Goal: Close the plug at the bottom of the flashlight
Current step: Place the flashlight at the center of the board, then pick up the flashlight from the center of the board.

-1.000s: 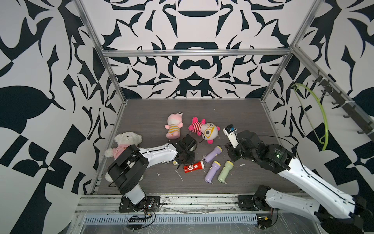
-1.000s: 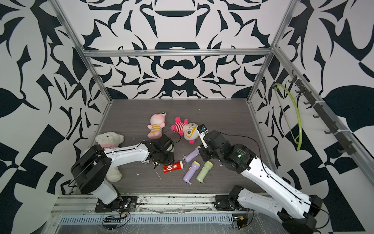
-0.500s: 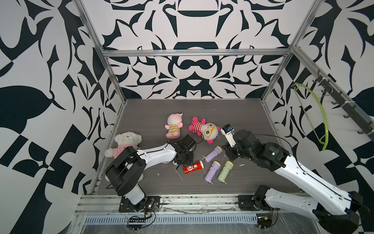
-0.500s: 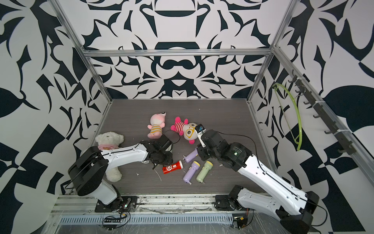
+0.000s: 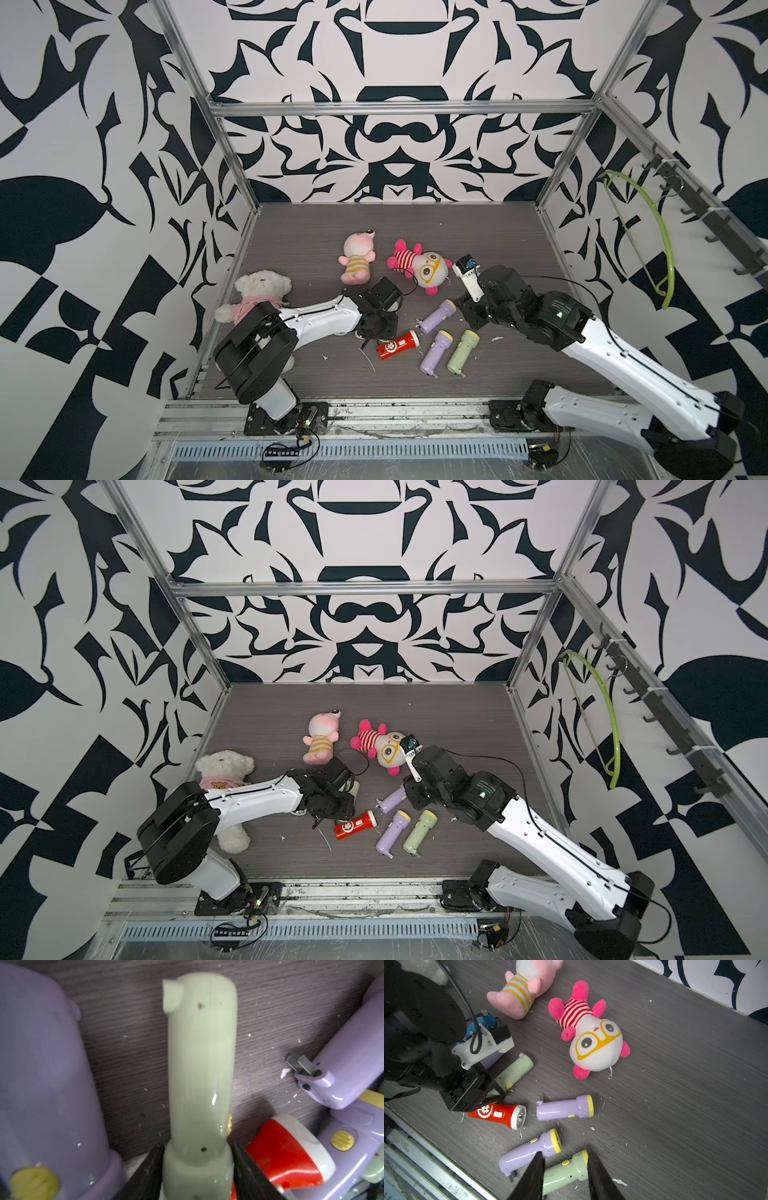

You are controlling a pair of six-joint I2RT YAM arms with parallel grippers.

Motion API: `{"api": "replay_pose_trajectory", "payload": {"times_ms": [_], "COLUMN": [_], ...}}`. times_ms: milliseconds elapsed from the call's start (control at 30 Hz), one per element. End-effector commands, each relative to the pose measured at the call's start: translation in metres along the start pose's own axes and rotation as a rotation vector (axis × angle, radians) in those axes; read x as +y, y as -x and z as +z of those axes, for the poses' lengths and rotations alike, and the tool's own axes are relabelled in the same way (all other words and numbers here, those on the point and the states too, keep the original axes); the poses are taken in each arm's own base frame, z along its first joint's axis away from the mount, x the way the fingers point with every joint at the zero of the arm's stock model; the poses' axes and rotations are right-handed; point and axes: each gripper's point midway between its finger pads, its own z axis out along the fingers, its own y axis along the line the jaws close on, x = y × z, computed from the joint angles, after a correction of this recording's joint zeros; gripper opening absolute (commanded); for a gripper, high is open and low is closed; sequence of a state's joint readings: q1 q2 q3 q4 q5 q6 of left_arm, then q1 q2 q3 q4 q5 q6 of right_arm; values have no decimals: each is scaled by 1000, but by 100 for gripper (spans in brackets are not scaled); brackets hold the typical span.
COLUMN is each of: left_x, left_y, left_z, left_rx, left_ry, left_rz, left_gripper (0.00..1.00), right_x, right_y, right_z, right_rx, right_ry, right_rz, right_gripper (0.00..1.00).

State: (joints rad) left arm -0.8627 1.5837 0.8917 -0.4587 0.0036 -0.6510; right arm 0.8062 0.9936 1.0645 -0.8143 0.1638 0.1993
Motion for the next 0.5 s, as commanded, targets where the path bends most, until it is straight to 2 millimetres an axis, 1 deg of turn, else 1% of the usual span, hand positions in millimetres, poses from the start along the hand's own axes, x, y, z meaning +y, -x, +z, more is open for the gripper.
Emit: {"api": "replay_pose_trajectory", "payload": {"times_ms": [0,100,200,233,267,333,367,467], "left_x": [0,4,14,17,20,27,30,34], "left_y": [11,19,18,18,17,16,15,14], "left_z": [-32,-66,-98,-115,-125,-146,-154,-180], "left_rx": [-59,-132,-204,-255,-285,-376,-417,-559], "left_ry": [32,56,76,63,59,35,18,-66], "left_rz": [34,49,44,34,22,-4,-17,-43], "left_gripper": [55,56,57,57,57,57,57,57], "right_x": [6,22,38,46,51,65,70,98], "right_y": [7,0,-12,-16,-18,-23,-27,-41], "right_z": [-2,3,13,15,18,24,28,45], "right_rx": [-30,4,32,32,36,50,54,69], "right_ry": [35,126,212,243,249,226,187,121], "right_rz": [-15,-72,-136,-159,-180,-289,-353,-573], "right_gripper": [39,40,42,42,43,45,45,48]}}
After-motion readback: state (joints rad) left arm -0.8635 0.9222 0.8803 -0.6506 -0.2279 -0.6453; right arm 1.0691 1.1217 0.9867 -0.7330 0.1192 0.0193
